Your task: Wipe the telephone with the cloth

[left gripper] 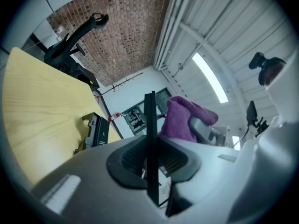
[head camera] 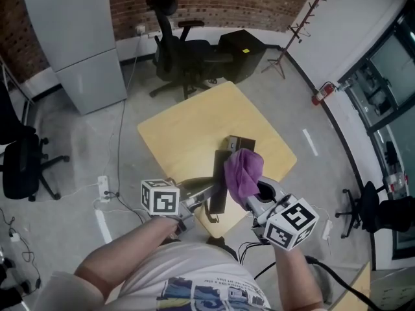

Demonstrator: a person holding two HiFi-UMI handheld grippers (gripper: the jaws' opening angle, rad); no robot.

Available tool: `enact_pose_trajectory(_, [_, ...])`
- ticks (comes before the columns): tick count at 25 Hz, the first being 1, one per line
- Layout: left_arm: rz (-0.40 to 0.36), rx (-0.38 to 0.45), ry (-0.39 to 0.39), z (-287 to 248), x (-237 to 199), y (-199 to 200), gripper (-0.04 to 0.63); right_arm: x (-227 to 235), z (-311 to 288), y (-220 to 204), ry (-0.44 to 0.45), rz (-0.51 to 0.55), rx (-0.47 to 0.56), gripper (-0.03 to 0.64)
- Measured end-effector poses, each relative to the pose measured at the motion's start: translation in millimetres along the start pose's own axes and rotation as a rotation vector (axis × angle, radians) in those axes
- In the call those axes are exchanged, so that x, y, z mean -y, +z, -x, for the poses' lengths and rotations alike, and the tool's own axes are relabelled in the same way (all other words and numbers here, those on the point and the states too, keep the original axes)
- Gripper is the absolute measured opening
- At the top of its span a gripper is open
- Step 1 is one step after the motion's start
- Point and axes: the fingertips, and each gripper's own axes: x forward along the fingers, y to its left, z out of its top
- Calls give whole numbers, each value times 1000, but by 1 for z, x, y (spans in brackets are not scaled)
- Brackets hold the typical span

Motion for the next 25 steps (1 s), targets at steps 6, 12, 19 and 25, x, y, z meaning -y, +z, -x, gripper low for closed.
enact_pose_trajectory(6, [4,-9,-9,5,4,-6,80,3,-18,9,-31,9,-8,44])
enact_pose_trajectory(12, [9,4,-7,6,1,-1,80,-11,-15,-17,2,-27,-52,44])
enact_pose_trajectory(19, [8,30,-8,9,3,7,80,-28,-2,-47,11,-74,-87,44])
enact_pose_trajectory(25, [11,50,-4,12,-1,14,80,-41,5,-70,23,-86,-131,44])
